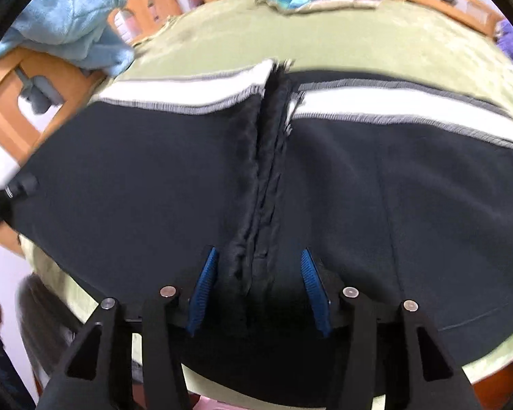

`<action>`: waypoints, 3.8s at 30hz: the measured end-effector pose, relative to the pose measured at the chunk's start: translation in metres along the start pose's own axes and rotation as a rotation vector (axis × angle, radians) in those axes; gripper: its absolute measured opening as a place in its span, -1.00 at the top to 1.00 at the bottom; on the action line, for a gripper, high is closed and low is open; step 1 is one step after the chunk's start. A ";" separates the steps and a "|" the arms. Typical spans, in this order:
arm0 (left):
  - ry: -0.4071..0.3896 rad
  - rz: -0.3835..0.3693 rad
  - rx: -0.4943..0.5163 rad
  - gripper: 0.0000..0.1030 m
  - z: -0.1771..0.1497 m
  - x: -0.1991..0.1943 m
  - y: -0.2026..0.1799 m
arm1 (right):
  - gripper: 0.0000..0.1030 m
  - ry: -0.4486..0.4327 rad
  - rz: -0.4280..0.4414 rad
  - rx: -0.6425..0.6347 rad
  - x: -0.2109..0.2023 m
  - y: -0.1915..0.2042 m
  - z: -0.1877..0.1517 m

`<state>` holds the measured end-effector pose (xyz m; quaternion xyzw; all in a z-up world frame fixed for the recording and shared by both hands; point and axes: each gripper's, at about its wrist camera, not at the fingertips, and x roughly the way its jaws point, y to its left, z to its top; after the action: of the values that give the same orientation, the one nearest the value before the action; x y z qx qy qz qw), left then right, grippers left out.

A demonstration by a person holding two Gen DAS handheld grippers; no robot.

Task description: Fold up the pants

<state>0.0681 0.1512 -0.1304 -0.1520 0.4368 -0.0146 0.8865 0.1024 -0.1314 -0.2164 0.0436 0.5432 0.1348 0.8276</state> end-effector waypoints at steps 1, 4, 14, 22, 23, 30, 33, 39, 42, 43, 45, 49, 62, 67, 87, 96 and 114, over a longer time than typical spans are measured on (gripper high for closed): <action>-0.017 0.019 0.029 0.65 0.002 -0.007 -0.013 | 0.07 -0.002 0.020 -0.015 -0.005 -0.004 0.000; -0.062 0.102 0.155 0.65 0.011 -0.034 -0.066 | 0.18 -0.068 0.051 -0.006 -0.043 -0.024 0.002; -0.111 0.092 0.538 0.67 0.017 -0.071 -0.311 | 0.02 -0.319 -0.262 0.075 -0.186 -0.188 -0.022; 0.012 -0.222 0.684 0.53 -0.032 -0.009 -0.463 | 0.02 -0.285 -0.292 0.288 -0.216 -0.303 -0.080; 0.032 -0.237 0.671 0.53 -0.036 -0.003 -0.468 | 0.02 -0.284 -0.295 0.301 -0.218 -0.311 -0.082; 0.109 -0.161 0.576 0.53 -0.049 0.033 -0.427 | 0.02 -0.316 -0.136 0.359 -0.217 -0.321 -0.075; 0.120 -0.115 0.520 0.42 -0.045 0.041 -0.391 | -0.10 -0.307 -0.070 0.346 -0.198 -0.317 -0.054; 0.127 -0.058 0.445 0.42 -0.038 0.039 -0.325 | 0.24 -0.058 -0.055 0.310 -0.116 -0.290 -0.036; 0.148 -0.068 0.410 0.42 -0.038 0.046 -0.305 | 0.75 -0.132 -0.055 0.234 -0.140 -0.271 -0.034; 0.149 -0.076 0.403 0.42 -0.038 0.048 -0.301 | 0.76 -0.219 -0.039 0.230 -0.162 -0.267 -0.031; 0.161 -0.089 0.391 0.42 -0.039 0.053 -0.296 | 0.76 -0.305 -0.048 0.238 -0.187 -0.267 -0.027; 0.177 -0.147 0.412 0.42 -0.047 0.059 -0.293 | 0.75 -0.256 -0.148 0.308 -0.176 -0.291 -0.025; 0.240 -0.169 0.476 0.31 -0.138 0.083 -0.270 | 0.27 -0.171 -0.240 0.153 -0.148 -0.252 -0.053; 0.269 -0.198 0.484 0.28 -0.135 0.074 -0.266 | 0.28 -0.029 -0.298 0.161 -0.114 -0.252 -0.062; 0.207 -0.112 0.301 0.08 -0.012 0.123 -0.240 | 0.77 -0.281 -0.061 0.196 -0.093 -0.333 0.085; 0.308 -0.186 0.279 -0.04 -0.030 0.167 -0.260 | 0.00 -0.235 -0.138 0.228 -0.093 -0.353 0.064; 0.319 -0.315 0.197 0.45 -0.042 0.190 -0.255 | -0.26 -0.041 0.186 0.352 -0.053 -0.371 0.020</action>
<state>0.1800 -0.1323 -0.2286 -0.1267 0.5386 -0.2191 0.8037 0.1660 -0.5002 -0.2425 0.2403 0.5352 0.1125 0.8020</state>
